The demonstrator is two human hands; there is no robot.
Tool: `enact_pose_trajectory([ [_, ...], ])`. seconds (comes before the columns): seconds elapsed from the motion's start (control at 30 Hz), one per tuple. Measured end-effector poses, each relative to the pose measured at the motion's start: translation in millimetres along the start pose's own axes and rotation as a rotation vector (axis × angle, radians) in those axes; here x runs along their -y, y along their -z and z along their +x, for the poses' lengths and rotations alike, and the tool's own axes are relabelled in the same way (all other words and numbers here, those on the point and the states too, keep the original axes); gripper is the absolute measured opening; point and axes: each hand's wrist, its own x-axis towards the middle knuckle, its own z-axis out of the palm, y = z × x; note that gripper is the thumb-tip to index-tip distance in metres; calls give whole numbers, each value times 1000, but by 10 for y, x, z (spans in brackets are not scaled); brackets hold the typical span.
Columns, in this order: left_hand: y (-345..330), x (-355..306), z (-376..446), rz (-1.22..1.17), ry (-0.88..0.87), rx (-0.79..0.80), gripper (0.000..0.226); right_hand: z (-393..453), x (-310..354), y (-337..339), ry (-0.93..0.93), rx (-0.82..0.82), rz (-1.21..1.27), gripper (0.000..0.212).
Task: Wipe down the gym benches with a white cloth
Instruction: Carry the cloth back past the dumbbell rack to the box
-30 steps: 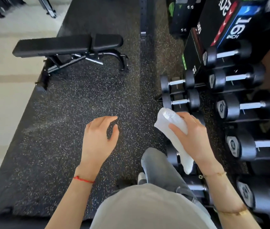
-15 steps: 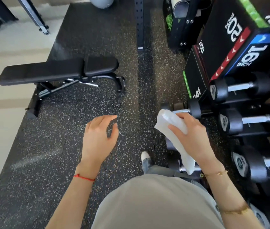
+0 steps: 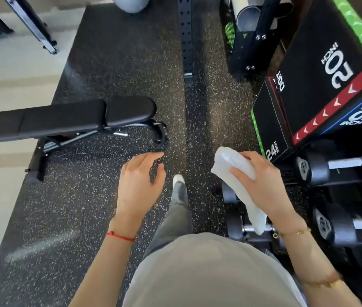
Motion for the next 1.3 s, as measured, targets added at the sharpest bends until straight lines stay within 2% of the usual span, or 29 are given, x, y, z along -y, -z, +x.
enact_pose_trajectory([
  [0.37, -373, 204, 2602, -7, -202, 41, 26, 2054, 141, 16, -109, -136, 24, 38],
  [0.73, -911, -197, 4668, -62, -427, 214, 26, 3490, -2, 382, -316, -305, 42, 38],
  [1.03, -1799, -963, 5975, -76, -564, 318, 28, 4422, -674, 804, -480, -455, 113, 35],
  [1.3, -2652, -2245, 7114, -100, -758, 347, 27, 5266, -1414, 1815, -538, -631, 98, 34],
])
